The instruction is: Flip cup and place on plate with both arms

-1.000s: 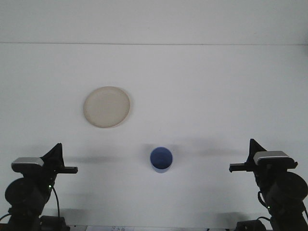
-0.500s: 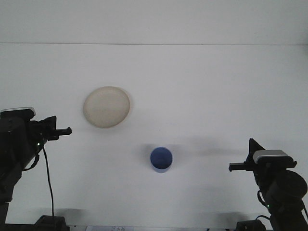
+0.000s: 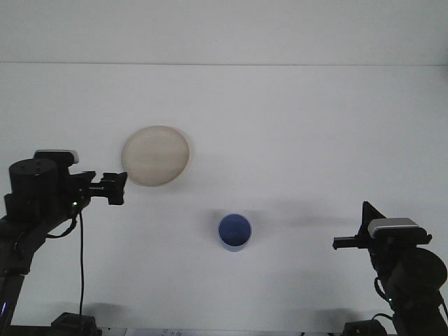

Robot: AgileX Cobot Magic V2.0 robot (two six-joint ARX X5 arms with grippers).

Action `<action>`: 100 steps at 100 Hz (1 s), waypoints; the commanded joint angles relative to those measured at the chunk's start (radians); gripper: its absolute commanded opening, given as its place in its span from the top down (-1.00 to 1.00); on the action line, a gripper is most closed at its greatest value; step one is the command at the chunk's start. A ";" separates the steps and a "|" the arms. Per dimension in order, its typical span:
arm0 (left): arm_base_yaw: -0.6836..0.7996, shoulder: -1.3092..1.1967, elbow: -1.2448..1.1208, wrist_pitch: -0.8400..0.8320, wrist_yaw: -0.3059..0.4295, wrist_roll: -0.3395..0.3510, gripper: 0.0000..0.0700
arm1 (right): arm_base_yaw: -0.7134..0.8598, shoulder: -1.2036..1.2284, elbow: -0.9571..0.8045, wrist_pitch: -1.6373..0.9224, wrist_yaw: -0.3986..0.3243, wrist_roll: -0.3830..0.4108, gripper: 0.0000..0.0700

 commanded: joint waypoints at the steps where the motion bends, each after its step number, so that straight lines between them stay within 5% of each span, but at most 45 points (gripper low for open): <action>1: -0.045 0.044 0.018 0.009 0.029 -0.005 -0.57 | 0.000 0.006 0.004 0.014 0.003 0.007 1.00; 29: -0.332 0.263 0.019 0.073 0.031 -0.023 -0.57 | 0.000 0.006 0.004 0.005 0.002 0.007 1.00; 46: -0.440 0.383 0.044 0.110 0.105 -0.032 -0.57 | 0.000 0.006 0.004 -0.001 0.003 0.007 1.00; 100: -0.599 0.596 0.053 0.181 0.102 -0.013 -0.57 | 0.000 0.006 0.004 0.000 0.002 0.007 1.00</action>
